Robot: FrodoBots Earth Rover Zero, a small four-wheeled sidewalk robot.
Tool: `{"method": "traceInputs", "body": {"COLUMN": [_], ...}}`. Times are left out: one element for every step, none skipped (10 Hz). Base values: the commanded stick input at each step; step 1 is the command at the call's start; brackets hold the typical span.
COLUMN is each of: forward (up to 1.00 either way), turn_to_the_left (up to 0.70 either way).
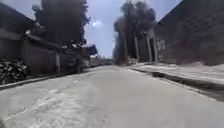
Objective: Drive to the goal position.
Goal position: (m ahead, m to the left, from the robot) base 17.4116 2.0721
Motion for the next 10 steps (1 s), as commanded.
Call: {"method": "traceInputs", "body": {"forward": [1.00, 1.00, 1.00, 1.00, 1.00, 1.00, 1.00, 1.00, 1.00, 1.00], "turn_to_the_left": [-0.07, -0.36, -0.36, -0.08, 0.04, 0.04, 0.04, 0.04, 0.04, 0.04]}}
